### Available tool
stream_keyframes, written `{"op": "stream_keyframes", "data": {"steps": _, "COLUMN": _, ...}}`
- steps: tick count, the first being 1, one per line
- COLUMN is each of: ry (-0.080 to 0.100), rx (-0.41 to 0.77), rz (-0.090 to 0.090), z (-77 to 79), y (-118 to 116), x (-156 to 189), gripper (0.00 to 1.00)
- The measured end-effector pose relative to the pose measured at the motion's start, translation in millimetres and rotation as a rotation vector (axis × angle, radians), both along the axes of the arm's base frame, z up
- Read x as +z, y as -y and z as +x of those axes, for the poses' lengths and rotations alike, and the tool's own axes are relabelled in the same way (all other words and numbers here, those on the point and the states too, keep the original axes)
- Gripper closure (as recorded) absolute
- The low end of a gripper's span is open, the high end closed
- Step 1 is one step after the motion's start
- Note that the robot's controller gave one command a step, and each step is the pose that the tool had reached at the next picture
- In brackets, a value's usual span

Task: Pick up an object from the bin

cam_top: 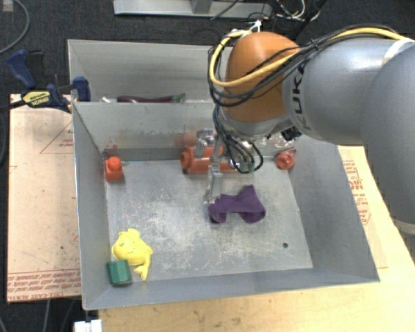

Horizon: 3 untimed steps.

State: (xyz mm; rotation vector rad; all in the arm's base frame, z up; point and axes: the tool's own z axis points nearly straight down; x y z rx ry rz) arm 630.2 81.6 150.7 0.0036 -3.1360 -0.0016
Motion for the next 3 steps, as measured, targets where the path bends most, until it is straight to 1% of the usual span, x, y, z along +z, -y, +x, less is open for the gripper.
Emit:
{"op": "stream_keyframes", "data": {"steps": 1, "ry": 0.007, "rx": -0.001, "rz": 0.000, "z": 1.5, "y": 0, "x": 5, "gripper": 0.00}}
{"op": "stream_keyframes", "data": {"steps": 2, "ry": 0.004, "rx": -0.032, "rz": 0.002, "z": -30.8, "y": 68, "x": -58, "gripper": 0.00}}
{"op": "stream_keyframes", "data": {"steps": 3, "ry": -0.001, "rx": 0.023, "rz": 0.000, "z": -36.5, "y": 96, "x": -75, "gripper": 0.00}}
